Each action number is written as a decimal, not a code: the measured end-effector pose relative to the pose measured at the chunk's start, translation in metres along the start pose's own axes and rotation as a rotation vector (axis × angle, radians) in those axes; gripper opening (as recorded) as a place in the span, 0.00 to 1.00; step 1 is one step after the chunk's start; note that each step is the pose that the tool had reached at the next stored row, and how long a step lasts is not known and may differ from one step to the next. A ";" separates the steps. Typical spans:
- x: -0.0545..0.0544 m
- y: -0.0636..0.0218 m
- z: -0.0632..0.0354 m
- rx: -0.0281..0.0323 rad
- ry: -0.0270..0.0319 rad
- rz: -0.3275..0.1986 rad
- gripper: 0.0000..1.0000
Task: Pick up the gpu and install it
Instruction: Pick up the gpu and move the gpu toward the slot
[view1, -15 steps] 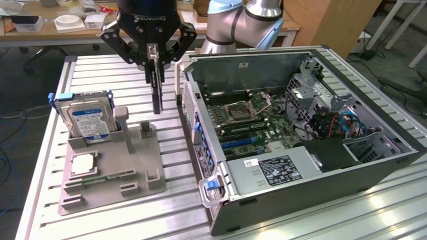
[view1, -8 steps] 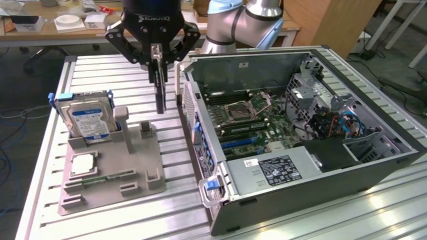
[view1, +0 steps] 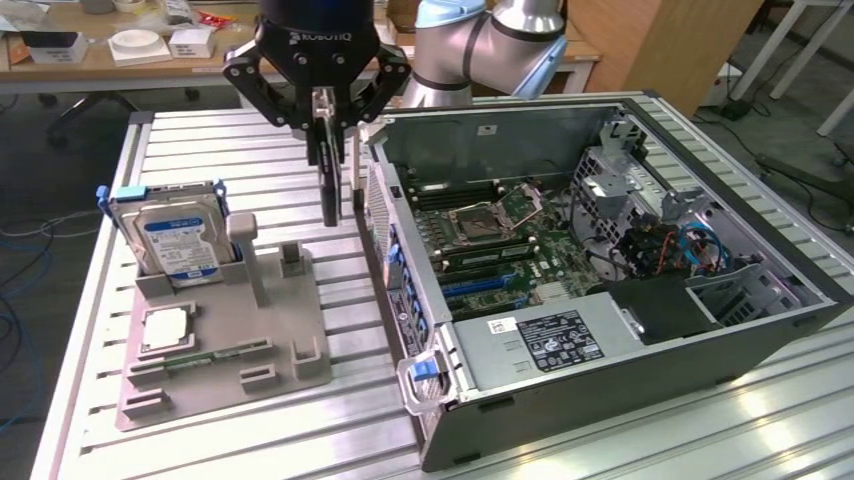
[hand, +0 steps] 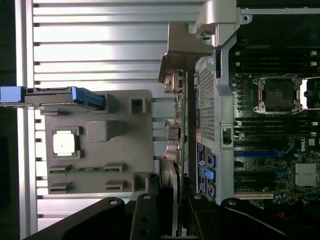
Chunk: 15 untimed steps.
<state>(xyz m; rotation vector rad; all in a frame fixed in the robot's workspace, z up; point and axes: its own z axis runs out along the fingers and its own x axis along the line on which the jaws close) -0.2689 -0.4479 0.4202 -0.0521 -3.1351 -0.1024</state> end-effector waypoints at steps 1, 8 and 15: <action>-0.001 0.0000 0.0000 0.0000 0.0000 0.000 0.27; -0.008 0.0003 0.0000 0.0000 0.0008 0.000 0.27; -0.013 0.0004 0.0000 0.0000 0.0011 0.000 0.27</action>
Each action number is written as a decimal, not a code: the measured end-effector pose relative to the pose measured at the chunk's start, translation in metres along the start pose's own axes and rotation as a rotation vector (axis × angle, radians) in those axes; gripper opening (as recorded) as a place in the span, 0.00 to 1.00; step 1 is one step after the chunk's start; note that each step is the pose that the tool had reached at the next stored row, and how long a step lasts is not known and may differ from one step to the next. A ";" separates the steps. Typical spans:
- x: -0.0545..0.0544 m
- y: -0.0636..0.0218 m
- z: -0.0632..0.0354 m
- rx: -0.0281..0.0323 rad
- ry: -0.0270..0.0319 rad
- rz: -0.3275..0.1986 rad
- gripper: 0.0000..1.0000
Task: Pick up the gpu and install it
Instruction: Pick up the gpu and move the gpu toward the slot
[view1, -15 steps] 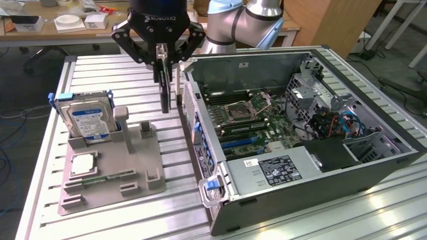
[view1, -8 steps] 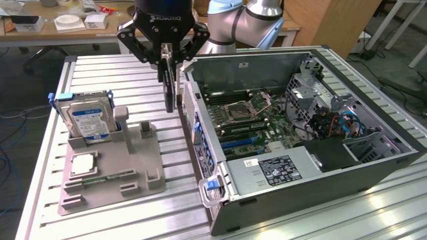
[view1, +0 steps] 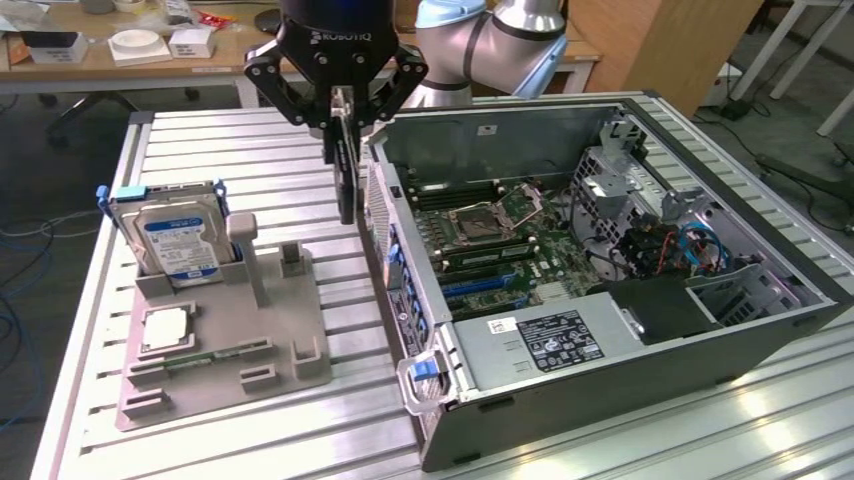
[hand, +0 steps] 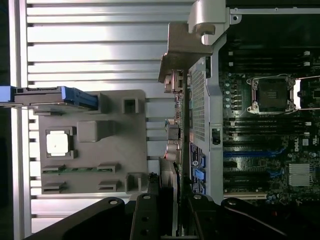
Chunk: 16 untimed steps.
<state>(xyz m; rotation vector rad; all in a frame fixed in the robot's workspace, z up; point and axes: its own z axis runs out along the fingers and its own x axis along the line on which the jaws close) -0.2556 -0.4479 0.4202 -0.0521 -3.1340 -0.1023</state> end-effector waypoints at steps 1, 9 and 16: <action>-0.001 0.0000 0.0000 0.0000 0.0000 0.000 0.27; -0.004 0.0002 -0.0001 0.0001 0.0000 0.000 0.27; -0.007 0.0003 -0.0001 0.0000 0.0000 0.000 0.27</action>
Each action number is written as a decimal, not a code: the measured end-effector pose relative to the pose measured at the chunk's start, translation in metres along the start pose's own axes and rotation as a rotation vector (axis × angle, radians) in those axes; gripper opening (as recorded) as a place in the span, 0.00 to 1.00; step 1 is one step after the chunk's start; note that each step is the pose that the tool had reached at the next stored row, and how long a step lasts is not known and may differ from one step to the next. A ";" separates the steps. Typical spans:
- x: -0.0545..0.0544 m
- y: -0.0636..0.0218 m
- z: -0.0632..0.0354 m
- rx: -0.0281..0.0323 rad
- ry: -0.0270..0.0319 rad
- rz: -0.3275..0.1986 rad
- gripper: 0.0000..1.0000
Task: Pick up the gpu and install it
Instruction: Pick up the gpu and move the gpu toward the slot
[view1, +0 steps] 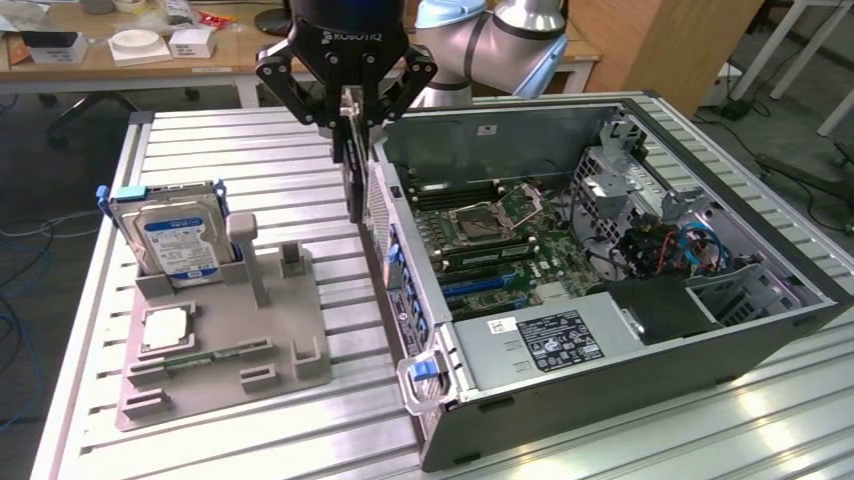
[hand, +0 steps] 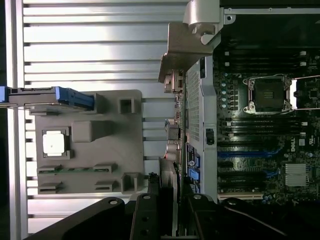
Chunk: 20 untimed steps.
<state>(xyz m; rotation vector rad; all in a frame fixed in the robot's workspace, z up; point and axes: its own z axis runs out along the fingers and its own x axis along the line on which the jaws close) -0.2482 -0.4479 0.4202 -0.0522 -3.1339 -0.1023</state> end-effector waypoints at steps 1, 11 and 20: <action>-0.001 0.0000 0.0000 0.0000 0.0000 0.000 0.27; -0.013 0.0004 0.0000 -0.0001 0.0011 0.000 0.27; -0.025 0.0008 0.0000 0.0000 0.0014 0.000 0.27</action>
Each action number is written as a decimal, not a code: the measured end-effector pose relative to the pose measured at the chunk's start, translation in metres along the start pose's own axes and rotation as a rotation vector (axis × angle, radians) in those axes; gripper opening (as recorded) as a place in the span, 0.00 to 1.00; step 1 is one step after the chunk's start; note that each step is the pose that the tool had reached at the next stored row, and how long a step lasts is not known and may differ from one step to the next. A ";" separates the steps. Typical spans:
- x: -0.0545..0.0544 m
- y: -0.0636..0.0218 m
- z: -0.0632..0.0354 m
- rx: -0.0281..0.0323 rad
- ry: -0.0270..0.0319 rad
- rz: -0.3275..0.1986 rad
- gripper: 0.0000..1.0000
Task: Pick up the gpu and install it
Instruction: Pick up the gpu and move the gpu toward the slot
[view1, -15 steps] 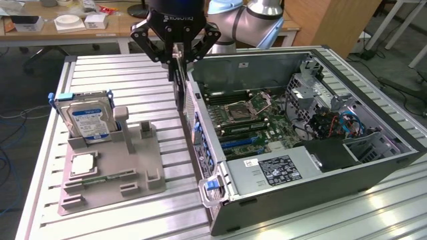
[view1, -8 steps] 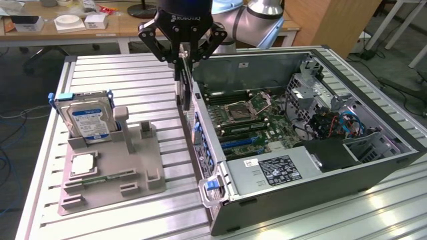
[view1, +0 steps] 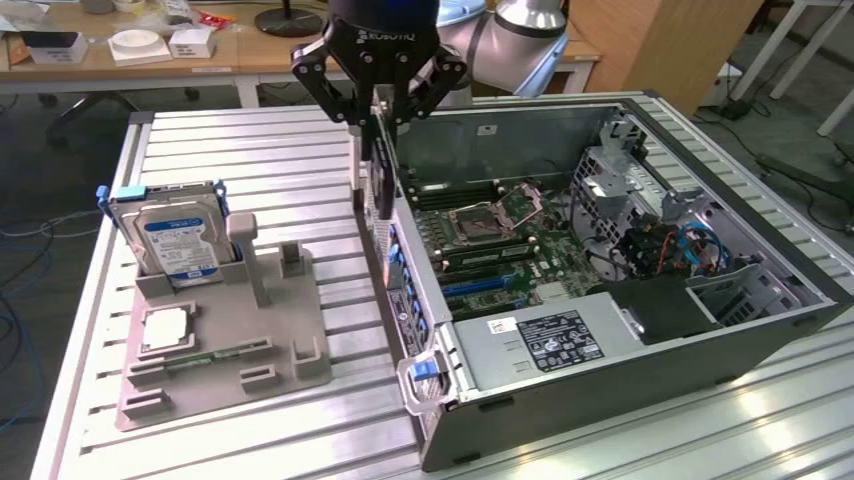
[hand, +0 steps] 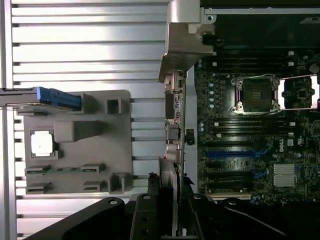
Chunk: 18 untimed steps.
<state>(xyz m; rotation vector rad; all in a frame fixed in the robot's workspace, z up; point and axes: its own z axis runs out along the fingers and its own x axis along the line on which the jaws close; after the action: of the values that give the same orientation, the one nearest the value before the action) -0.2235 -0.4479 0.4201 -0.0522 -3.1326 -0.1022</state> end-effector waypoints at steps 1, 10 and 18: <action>-0.001 0.0000 0.0000 0.0005 0.0000 0.000 0.27; -0.010 0.0003 -0.0001 0.0018 0.0010 0.000 0.27; -0.014 0.0005 -0.0001 0.0019 0.0013 0.000 0.27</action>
<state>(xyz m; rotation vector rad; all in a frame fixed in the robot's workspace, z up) -0.2095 -0.4478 0.4202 -0.0523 -3.1314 -0.0993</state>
